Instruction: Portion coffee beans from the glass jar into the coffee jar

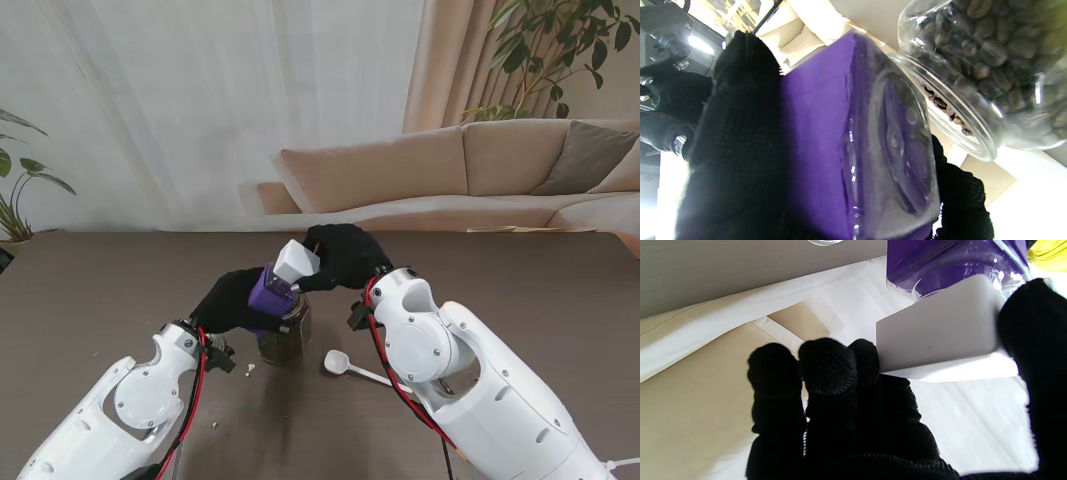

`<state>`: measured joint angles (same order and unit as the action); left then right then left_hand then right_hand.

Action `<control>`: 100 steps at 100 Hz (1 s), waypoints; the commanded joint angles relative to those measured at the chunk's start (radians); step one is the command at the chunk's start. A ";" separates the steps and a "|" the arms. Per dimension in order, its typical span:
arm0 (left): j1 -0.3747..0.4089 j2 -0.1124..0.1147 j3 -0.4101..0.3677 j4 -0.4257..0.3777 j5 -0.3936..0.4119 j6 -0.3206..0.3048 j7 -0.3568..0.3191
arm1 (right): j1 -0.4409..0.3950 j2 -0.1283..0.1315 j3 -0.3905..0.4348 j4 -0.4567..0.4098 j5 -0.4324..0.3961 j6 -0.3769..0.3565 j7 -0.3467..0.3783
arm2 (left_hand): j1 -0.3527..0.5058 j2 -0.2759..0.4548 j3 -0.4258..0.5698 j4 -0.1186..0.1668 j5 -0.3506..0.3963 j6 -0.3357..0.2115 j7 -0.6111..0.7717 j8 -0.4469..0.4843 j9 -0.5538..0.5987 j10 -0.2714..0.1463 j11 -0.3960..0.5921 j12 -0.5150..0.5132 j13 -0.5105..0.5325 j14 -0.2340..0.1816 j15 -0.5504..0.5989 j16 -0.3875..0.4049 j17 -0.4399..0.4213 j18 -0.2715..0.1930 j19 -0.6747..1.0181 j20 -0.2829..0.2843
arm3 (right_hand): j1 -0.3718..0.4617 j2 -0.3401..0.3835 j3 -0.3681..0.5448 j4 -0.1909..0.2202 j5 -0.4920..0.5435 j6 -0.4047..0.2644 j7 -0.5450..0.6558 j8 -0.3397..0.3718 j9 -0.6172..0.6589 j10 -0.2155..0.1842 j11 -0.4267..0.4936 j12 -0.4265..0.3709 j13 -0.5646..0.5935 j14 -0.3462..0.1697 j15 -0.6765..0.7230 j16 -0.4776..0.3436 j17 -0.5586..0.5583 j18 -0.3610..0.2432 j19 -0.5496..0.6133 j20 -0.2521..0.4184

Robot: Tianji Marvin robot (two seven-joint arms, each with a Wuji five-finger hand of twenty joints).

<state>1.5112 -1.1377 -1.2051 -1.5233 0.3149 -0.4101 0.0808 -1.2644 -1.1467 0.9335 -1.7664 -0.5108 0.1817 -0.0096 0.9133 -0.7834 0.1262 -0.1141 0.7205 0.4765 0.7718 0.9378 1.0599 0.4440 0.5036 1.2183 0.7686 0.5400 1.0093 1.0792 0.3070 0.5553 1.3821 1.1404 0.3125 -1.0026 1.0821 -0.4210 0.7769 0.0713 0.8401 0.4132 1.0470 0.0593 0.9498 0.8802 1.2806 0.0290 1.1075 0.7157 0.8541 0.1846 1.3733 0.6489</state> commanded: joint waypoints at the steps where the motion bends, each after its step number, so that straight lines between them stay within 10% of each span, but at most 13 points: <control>1: -0.006 -0.003 0.004 -0.012 -0.003 -0.002 -0.025 | -0.009 -0.001 -0.004 -0.003 -0.002 -0.006 0.025 | 0.378 0.567 0.386 0.036 0.080 -0.127 0.147 0.066 0.076 -0.034 0.106 0.044 0.058 0.049 0.144 0.028 -0.045 -0.065 -0.011 0.007 | 0.192 0.126 0.154 0.089 0.203 -0.224 0.279 0.119 0.007 -0.047 -0.004 0.017 0.034 0.000 0.008 0.018 -0.101 0.019 0.042 0.002; 100: 0.001 0.005 0.004 -0.033 0.000 0.026 -0.059 | -0.022 0.019 -0.013 -0.022 -0.073 -0.049 0.068 | 0.378 0.567 0.387 0.036 0.079 -0.127 0.146 0.067 0.076 -0.032 0.105 0.043 0.056 0.050 0.143 0.029 -0.047 -0.066 -0.012 0.007 | 0.183 0.168 0.150 0.099 0.168 -0.247 0.288 0.141 -0.001 -0.053 -0.007 0.017 0.033 -0.001 0.005 0.015 -0.106 0.013 0.041 0.001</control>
<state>1.5141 -1.1294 -1.2002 -1.5424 0.3155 -0.3868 0.0398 -1.2808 -1.1279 0.9320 -1.7820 -0.5842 0.1381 0.0275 0.9133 -0.7834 0.1262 -0.1142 0.7205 0.4761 0.7718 0.9378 1.0598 0.4440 0.5036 1.2183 0.7686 0.5401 1.0093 1.0792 0.3070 0.5553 1.3821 1.1405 0.3220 -0.9878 1.0821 -0.4197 0.7772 0.1185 0.8401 0.4374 1.0477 0.0928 0.9471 0.8817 1.2806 0.0306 1.1075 0.7158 0.8540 0.1851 1.3733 0.6489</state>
